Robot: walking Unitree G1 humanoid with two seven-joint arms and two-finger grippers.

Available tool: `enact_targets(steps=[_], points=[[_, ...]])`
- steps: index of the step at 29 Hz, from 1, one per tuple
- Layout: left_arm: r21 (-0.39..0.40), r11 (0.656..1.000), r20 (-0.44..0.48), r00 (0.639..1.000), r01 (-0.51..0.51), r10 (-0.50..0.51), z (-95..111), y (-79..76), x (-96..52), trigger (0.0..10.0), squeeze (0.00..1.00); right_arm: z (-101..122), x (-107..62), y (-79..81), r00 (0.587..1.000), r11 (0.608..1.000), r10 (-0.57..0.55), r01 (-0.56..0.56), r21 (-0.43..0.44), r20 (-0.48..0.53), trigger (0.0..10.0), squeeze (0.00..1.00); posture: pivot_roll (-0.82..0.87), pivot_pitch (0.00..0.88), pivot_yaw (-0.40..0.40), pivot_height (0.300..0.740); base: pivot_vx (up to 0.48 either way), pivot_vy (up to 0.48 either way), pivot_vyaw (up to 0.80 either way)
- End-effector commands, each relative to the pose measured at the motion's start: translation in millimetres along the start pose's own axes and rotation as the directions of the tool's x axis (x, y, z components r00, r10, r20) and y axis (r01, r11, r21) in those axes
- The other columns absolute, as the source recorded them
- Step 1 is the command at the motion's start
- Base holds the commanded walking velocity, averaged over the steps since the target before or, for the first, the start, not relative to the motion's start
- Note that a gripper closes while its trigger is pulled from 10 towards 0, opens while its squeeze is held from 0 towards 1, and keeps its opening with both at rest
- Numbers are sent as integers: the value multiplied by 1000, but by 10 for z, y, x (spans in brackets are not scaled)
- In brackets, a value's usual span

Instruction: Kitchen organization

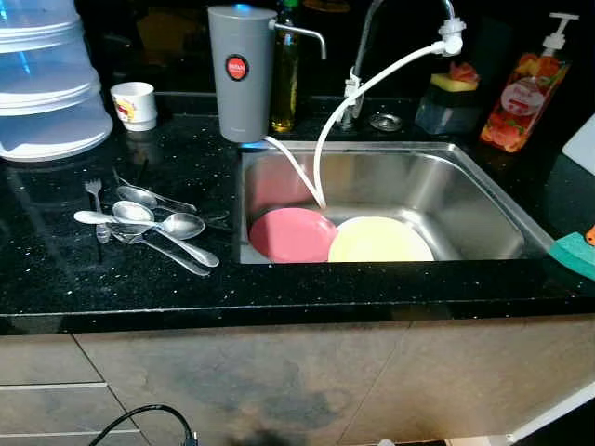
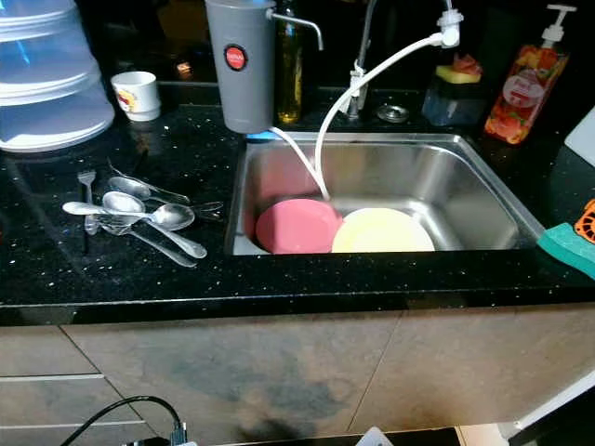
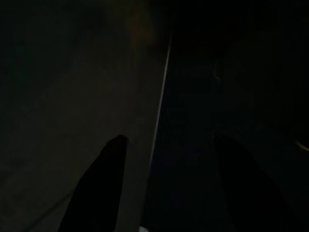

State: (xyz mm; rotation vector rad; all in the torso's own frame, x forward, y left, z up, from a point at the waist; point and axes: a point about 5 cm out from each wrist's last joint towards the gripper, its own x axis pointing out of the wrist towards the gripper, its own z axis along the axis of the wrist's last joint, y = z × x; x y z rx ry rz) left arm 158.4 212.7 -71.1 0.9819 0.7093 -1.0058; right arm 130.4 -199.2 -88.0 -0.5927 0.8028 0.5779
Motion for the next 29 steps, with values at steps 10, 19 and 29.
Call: enact_targets(steps=[10,19,29], points=[[-186,977,340,926,-105,164,468,578,-105,10000,0,454,-15,-210,949,992,-68,33,120,307,10000,0,41,0,-32,740,0,0,0],[-285,954,609,786,93,105,993,848,-433,10000,0,491,-143,-569,861,686,-421,96,721,286,10000,0,37,0,-32,740,0,0,0],[-24,926,748,622,376,-233,1442,847,-868,10000,0,-229,-293,-707,682,-2,-634,470,883,-364,10000,0,2,0,-4,740,0,0,0]])
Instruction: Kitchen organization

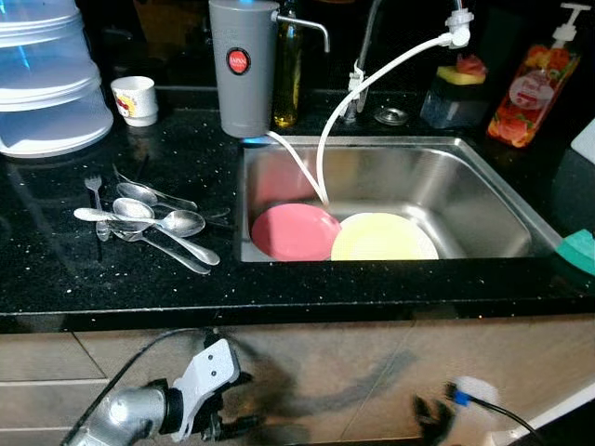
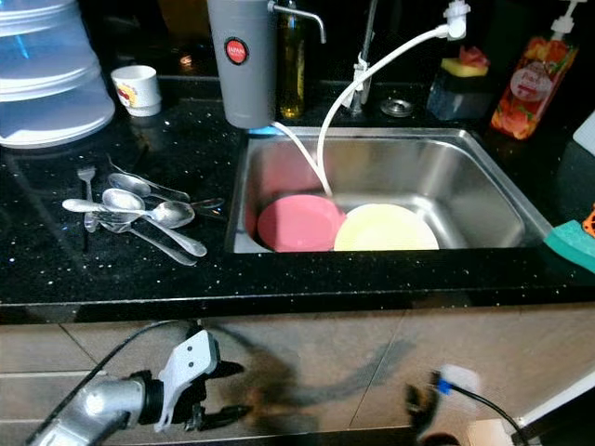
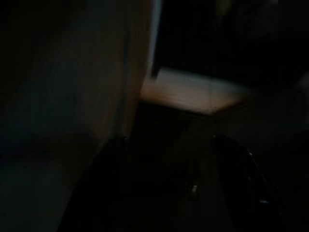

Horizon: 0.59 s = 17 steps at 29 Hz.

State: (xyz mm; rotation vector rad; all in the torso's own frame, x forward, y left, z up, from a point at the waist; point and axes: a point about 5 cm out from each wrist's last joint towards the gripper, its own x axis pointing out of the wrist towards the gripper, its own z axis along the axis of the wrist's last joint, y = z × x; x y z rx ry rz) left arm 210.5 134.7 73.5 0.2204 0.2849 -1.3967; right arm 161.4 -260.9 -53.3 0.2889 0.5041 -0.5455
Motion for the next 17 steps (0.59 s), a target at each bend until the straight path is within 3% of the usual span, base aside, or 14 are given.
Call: enact_targets(steps=[1,7,10,11,12,14,17], points=[[29,992,26,992,124,-125,232,-29,-2,10000,0,-52,-13,-225,976,970,-212,217,109,-53,10000,0,2,0,-4,740,0,0,0],[-5,973,9,973,229,-229,287,-100,-29,10000,0,53,5,-379,938,926,-343,346,149,-44,10000,0,-23,0,17,740,0,0,0],[-23,976,105,971,216,-213,518,-30,-50,10000,0,242,49,-432,927,920,-373,366,138,30,10000,0,-32,0,15,740,0,0,0],[-10,981,174,966,196,-191,701,47,-51,10000,0,321,72,-453,921,917,-386,376,137,60,10000,0,-30,0,12,740,0,0,0],[18,986,280,946,163,-162,1018,157,-73,10000,0,462,111,-492,902,904,-419,403,143,106,10000,0,-27,0,9,740,0,0,0],[50,992,376,918,118,-128,1290,252,-107,10000,0,611,133,-539,879,891,-450,430,149,156,10000,0,-26,0,8,740,0,0,0],[40,996,572,819,-82,45,1793,544,-281,10000,0,1082,134,-722,787,844,-536,514,156,305,10000,0,-24,0,6,740,0,0,0]])
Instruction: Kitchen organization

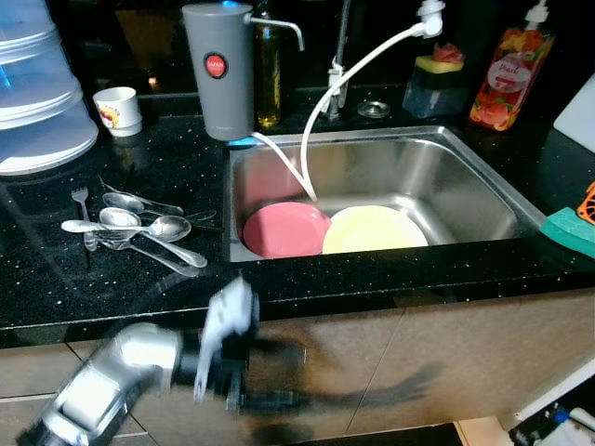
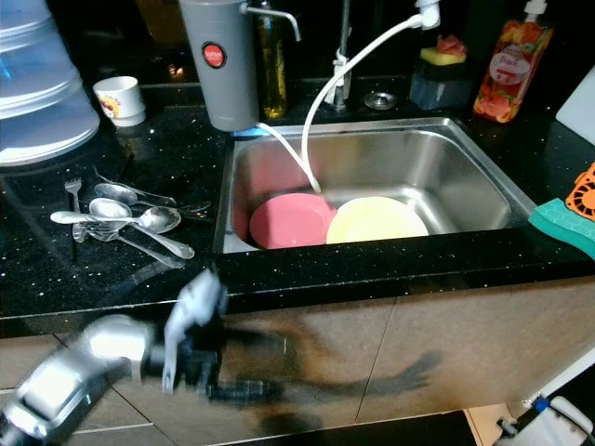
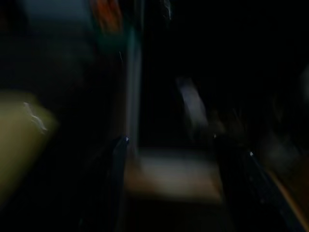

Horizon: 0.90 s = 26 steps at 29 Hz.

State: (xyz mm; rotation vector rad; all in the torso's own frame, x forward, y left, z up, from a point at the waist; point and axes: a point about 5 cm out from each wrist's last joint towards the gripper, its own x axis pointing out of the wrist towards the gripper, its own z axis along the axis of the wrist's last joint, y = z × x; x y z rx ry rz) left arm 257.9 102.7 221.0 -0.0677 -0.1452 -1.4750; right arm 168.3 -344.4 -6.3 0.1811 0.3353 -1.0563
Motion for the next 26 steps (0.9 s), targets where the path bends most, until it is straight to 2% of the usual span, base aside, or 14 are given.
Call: enact_targets(steps=[1,4,7,8,9,10,11,12,15,17,18,20,21,26], points=[[33,978,173,965,-206,198,425,261,-65,10000,0,525,148,-105,976,995,-99,97,20,196,10000,0,-22,0,6,740,0,0,0],[43,933,221,914,-357,339,623,435,-150,10000,0,1042,157,-93,919,994,-112,102,46,378,10000,0,-22,0,6,740,0,0,0],[80,859,222,849,-506,479,770,578,-261,10000,0,1669,44,38,801,998,-59,45,37,595,10000,0,-15,0,3,740,0,0,0],[94,793,179,793,-602,582,773,683,-323,10000,0,1961,-59,156,733,1000,-13,-11,30,680,10000,0,-15,0,3,740,0,0,0],[94,793,179,793,-602,582,773,683,-323,10000,0,1961,-59,156,733,1000,-13,-11,30,680,10000,0,-15,0,3,740,0,0,0],[96,722,140,728,-685,671,763,783,-394,10000,0,2217,-186,293,663,996,45,-83,13,747,10000,0,-9,0,0,740,0,0,0],[96,590,53,596,-802,802,718,939,-526,10000,0,2543,-425,541,549,974,164,-223,-45,820,10000,0,-9,0,-2,740,0,0,0],[98,530,14,533,-843,846,689,994,-589,10000,0,2631,-537,690,503,947,243,-307,-91,830,10000,0,-7,0,-4,740,0,0,0],[82,454,-33,453,-887,891,652,1057,-674,10000,0,2703,-712,914,434,888,368,-425,-174,822,10000,0,-5,0,-5,740,0,0,0],[138,340,-52,336,-930,941,640,1112,-808,10000,0,2663,-1077,1314,310,710,572,-651,-269,759,10000,0,4,0,-11,740,0,0,0],[138,340,-52,336,-930,941,640,1112,-808,10000,0,2663,-1077,1314,310,710,572,-651,-269,759,10000,0,4,0,-11,740,0,0,0],[126,290,-35,288,-949,957,647,1126,-870,10000,0,2585,-1264,1498,251,604,651,-743,-288,716,10000,0,15,0,-15,740,0,0,0],[90,269,-21,268,-959,963,640,1116,-896,10000,0,2487,-1362,1626,244,543,686,-799,-258,686,10000,0,15,0,-15,740,0,0,0],[13,202,-34,202,-979,979,596,1100,-935,10000,0,2263,-1458,1843,311,475,731,-871,-126,608,10000,0,34,0,-19,740,0,0,0]])
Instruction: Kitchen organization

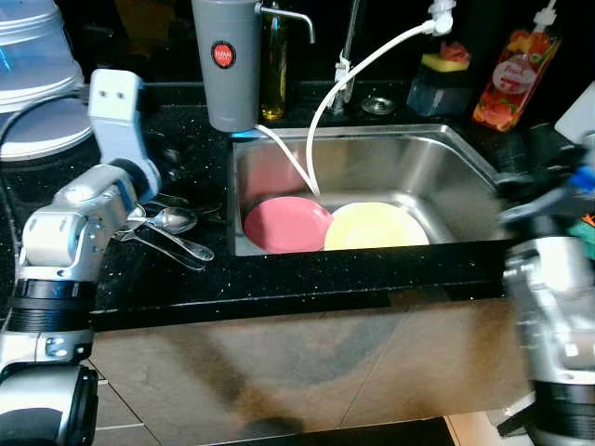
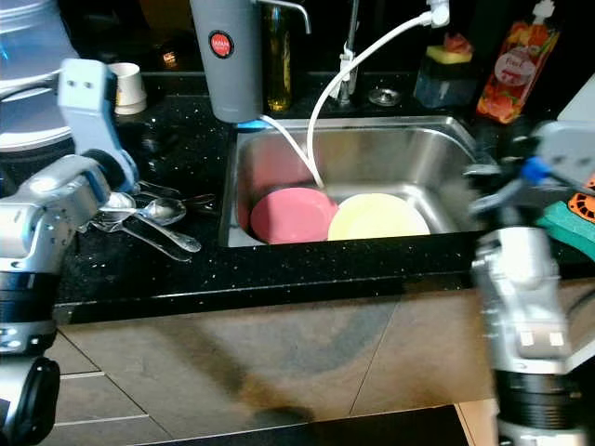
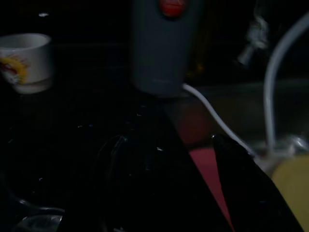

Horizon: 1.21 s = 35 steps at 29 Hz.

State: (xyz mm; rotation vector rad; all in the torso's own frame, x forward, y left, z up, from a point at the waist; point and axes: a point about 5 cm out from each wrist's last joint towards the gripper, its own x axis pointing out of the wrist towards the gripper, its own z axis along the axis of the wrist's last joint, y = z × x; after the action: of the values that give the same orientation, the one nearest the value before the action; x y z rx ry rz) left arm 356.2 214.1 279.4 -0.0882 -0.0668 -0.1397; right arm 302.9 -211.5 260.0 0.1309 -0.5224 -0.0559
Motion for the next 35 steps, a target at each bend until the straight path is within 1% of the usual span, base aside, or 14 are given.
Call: enact_targets(steps=[1,2,6,8,11,13,14,15,18,23,26,27,33,35], points=[[-49,997,-59,996,-66,63,-98,17,-12,10000,0,-154,-24,87,995,996,-24,33,86,-101,10000,0,41,0,-21,740,0,0,0],[-55,989,-99,987,-135,129,-134,71,-18,10000,0,-285,-56,113,983,994,-34,51,91,-178,10000,0,41,0,-21,740,0,0,0],[-39,969,-178,956,-242,232,-261,178,-50,10000,0,-403,-76,20,965,992,-91,109,57,-247,10000,0,41,0,-21,740,0,0,0],[25,986,-256,952,-167,167,-483,70,-177,10000,0,-430,-78,-126,950,988,-151,153,-16,-273,10000,0,58,0,-9,740,0,0,0],[201,968,-219,956,-152,196,-495,60,-272,10000,0,-416,-83,-186,950,987,-162,161,-24,-267,10000,0,63,0,1,740,0,0,0],[378,924,-180,974,-63,140,-483,52,-371,10000,0,-412,-103,-246,948,984,-176,169,-52,-266,10000,0,64,0,3,740,0,0,0],[424,905,-179,983,34,47,-435,35,-426,10000,0,-420,-117,-269,944,982,-187,176,-65,-270,10000,0,75,0,0,740,0,0,0],[424,905,-179,983,34,47,-435,35,-426,10000,0,-420,-117,-269,944,982,-187,176,-65,-270,10000,0,75,0,0,740,0,0,0],[526,807,-202,961,268,-188,-203,61,-591,10000,0,-452,-131,-297,938,980,-199,185,-77,-285,10000,0,89,0,-6,740,0,0,0],[684,653,-229,946,325,-231,61,232,-637,10000,0,-487,-81,-193,943,987,-158,149,-55,-291,10000,0,118,0,-19,740,0,0,0],[659,619,-315,904,427,-288,-16,199,-650,10000,0,-508,-73,-147,944,989,-146,138,-47,-296,10000,0,122,0,-24,740,0,0,0],[614,603,-386,860,510,-334,-114,177,-665,10000,0,-518,-75,-128,944,990,-138,130,-46,-299,10000,0,121,0,-29,740,0,0,0],[572,590,-446,820,570,-359,-321,131,-572,10000,0,-527,-84,-137,943,991,-137,128,-48,-302,10000,0,117,0,-28,740,0,0,0],[557,587,-442,808,587,-389,-482,8,-447,10000,0,-519,-92,-149,943,990,-141,131,-51,-301,10000,0,95,0,-28,740,0,0,0]])
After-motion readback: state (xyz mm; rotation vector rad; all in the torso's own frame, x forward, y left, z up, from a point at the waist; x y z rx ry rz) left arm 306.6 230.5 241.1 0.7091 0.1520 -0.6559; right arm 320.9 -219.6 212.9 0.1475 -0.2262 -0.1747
